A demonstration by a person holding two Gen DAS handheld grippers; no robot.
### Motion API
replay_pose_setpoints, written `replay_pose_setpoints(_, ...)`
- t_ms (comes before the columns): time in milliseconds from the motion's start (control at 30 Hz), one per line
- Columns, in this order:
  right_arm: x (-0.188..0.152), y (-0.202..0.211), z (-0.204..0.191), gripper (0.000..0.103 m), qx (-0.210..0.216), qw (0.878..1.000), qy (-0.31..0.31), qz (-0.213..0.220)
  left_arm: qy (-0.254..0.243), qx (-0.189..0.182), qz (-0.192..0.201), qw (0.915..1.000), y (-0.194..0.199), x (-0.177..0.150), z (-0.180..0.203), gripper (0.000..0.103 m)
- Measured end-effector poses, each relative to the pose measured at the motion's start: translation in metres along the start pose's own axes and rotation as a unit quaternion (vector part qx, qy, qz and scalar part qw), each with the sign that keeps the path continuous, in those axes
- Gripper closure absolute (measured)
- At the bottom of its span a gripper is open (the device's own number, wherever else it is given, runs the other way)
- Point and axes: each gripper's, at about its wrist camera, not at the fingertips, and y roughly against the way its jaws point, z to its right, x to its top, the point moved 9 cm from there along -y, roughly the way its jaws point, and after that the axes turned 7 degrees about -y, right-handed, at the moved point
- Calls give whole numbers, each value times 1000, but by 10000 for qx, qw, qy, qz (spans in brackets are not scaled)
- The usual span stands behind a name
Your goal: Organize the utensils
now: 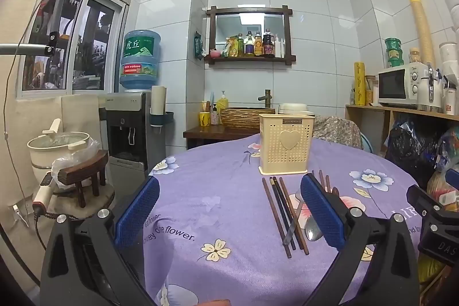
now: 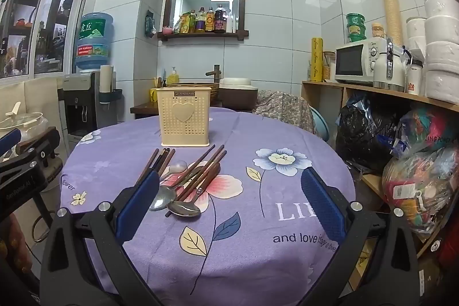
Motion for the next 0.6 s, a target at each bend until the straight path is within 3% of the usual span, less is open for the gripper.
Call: replay_pose_setpoints(600,-5,-2,-2,5,-3,10000,14,-19,-32,-34,7,10000,1,0,4,5)
